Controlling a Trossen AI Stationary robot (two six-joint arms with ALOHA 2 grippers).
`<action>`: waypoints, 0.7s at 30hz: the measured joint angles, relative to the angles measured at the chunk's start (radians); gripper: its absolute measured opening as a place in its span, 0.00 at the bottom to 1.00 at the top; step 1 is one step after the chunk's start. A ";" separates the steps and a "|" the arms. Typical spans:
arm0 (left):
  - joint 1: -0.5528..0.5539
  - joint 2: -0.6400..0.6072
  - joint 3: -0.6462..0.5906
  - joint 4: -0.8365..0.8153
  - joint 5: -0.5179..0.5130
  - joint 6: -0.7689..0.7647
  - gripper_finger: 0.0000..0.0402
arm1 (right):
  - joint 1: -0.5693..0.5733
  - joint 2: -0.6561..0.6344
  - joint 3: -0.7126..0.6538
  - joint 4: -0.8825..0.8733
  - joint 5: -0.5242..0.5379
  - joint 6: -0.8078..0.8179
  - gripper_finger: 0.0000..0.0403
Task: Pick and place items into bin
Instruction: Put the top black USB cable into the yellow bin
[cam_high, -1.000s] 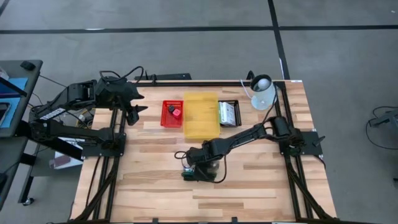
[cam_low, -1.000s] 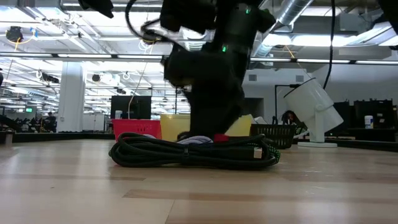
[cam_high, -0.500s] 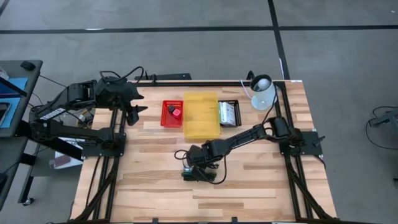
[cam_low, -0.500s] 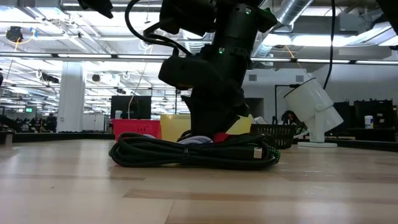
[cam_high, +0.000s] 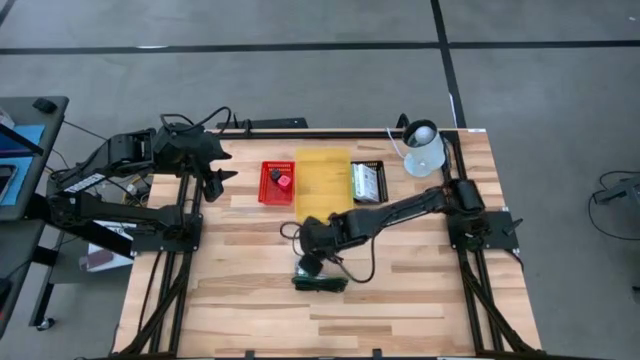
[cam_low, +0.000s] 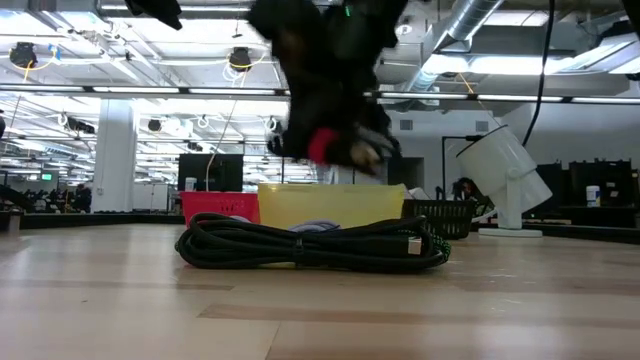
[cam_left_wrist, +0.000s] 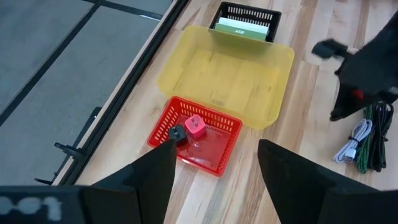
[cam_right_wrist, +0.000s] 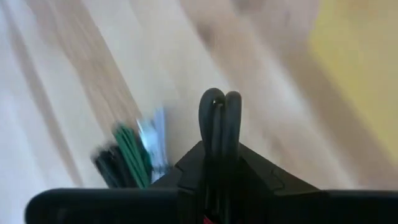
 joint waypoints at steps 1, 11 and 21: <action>0.000 0.000 0.000 0.000 0.000 0.000 0.55 | -0.008 -0.013 0.012 0.004 0.012 -0.007 0.14; 0.000 0.000 0.000 0.000 0.000 0.000 0.55 | -0.191 -0.079 0.103 0.006 0.174 -0.104 0.09; 0.000 0.000 0.000 0.000 0.000 0.000 0.55 | -0.366 -0.066 0.100 -0.020 0.191 -0.028 0.25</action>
